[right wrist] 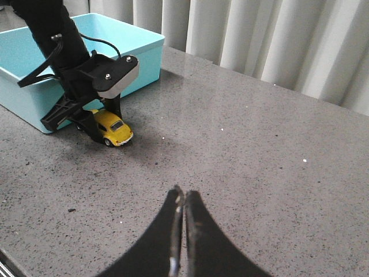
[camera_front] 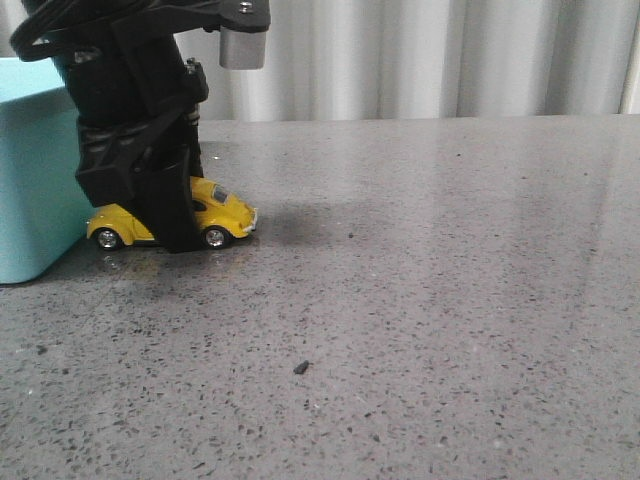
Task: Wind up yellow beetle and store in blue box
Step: 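Close the left gripper on the car and lift it, then carry the car over the blue box and release it inside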
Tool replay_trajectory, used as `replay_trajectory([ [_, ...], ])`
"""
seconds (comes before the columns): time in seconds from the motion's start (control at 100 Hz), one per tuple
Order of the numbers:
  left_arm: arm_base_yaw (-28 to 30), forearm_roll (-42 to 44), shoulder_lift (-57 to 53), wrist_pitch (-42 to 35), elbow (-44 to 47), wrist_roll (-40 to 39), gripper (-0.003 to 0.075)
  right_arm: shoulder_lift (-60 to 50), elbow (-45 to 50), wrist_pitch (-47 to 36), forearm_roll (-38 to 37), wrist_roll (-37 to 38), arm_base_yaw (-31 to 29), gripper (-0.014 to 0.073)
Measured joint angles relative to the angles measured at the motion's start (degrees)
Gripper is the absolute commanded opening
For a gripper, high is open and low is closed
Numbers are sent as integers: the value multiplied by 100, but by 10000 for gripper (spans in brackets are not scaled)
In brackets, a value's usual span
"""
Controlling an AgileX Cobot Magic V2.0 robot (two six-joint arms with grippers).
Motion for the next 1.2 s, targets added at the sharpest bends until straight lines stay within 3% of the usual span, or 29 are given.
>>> replay_trajectory([
  [0.14,0,0,0,-23,-54,0,-21,0,0,-60,2,0,0,-43],
  [0.62,0,-233,-401,-466,-1674,0,-21,0,9,-80,2,0,0,-43],
  [0.83,43,-256,-698,-481,-1903,-26,-21,0,9,-80,2,0,0,-43],
  [1.0,479,-173,-721,-201,-1905,-638,-21,0,9,-80,2,0,0,-43],
  [1.2,1519,77,-721,120,-1905,-1695,-21,0,9,-80,2,0,0,-43],
])
